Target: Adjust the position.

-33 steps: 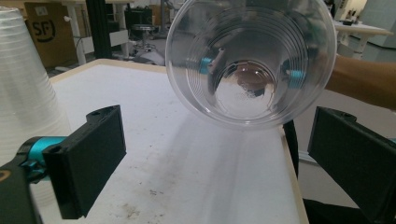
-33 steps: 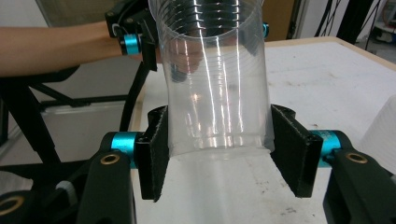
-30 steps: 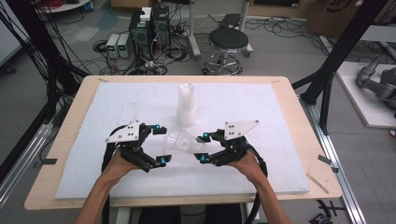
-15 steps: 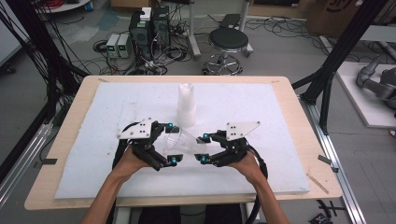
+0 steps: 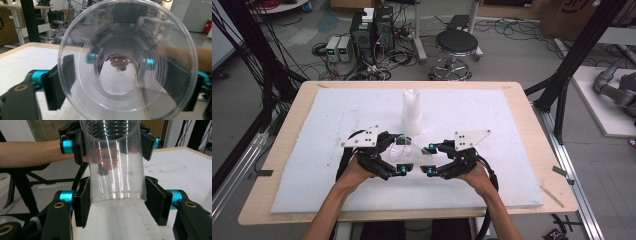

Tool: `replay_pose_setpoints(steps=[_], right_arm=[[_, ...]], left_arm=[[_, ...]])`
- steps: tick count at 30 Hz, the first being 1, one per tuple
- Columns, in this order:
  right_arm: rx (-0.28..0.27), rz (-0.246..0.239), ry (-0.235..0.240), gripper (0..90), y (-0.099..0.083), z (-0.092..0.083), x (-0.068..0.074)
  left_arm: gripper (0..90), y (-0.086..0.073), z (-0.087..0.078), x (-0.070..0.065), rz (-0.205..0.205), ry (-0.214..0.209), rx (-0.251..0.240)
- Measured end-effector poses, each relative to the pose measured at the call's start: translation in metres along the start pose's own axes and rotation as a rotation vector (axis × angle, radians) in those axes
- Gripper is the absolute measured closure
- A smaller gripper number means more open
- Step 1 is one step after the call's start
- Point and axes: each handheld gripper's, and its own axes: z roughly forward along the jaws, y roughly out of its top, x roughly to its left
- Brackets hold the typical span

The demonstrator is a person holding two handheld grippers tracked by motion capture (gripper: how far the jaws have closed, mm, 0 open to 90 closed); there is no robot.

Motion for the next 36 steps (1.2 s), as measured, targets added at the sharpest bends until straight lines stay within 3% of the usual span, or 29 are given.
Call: replay_pose_setpoints(steps=[4, 10, 11, 12, 13, 14, 21, 23, 27, 31, 36], right_arm=[[0.012, 0.005, 0.005, 43.0, 0.000, 0.001, 0.000], [0.026, -0.001, 0.004, 42.1, 0.000, 0.002, 0.000], [0.032, -0.003, 0.007, 39.6, 0.000, 0.002, 0.001], [0.040, 0.004, 0.001, 26.6, 0.000, 0.003, 0.001], [0.043, 0.040, -0.029, 11.5, 0.000, 0.005, 0.002], [0.054, 0.076, -0.037, 11.8, 0.000, 0.006, 0.001], [0.090, 0.063, -0.065, 11.8, -0.003, 0.010, 0.004], [0.098, 0.061, -0.104, 11.8, -0.004, 0.008, 0.005], [0.125, 0.072, -0.245, 11.8, -0.013, -0.001, 0.006], [0.160, 0.131, -0.357, 11.9, -0.030, -0.015, 0.006], [0.196, 0.194, -0.509, 11.9, -0.052, -0.035, 0.007]], left_arm=[[28.4, 0.000, -0.001, 0.000, 0.008, -0.019, -0.016], [30.2, 0.000, -0.001, 0.000, 0.013, -0.020, -0.002], [30.2, 0.000, -0.001, -0.001, 0.017, -0.018, 0.001], [30.2, 0.000, -0.001, -0.001, 0.018, -0.014, 0.001], [30.2, 0.001, -0.001, -0.001, 0.018, -0.014, 0.001], [30.1, 0.001, -0.001, -0.001, 0.017, -0.013, 0.000], [30.1, 0.001, -0.003, -0.001, 0.020, 0.006, 0.024], [30.2, 0.001, -0.003, 0.000, 0.026, 0.020, 0.047], [30.4, 0.005, -0.006, 0.007, 0.042, 0.070, 0.132], [30.4, 0.009, -0.007, 0.018, 0.048, 0.104, 0.258], [30.5, 0.014, -0.007, 0.029, 0.045, 0.127, 0.377]])
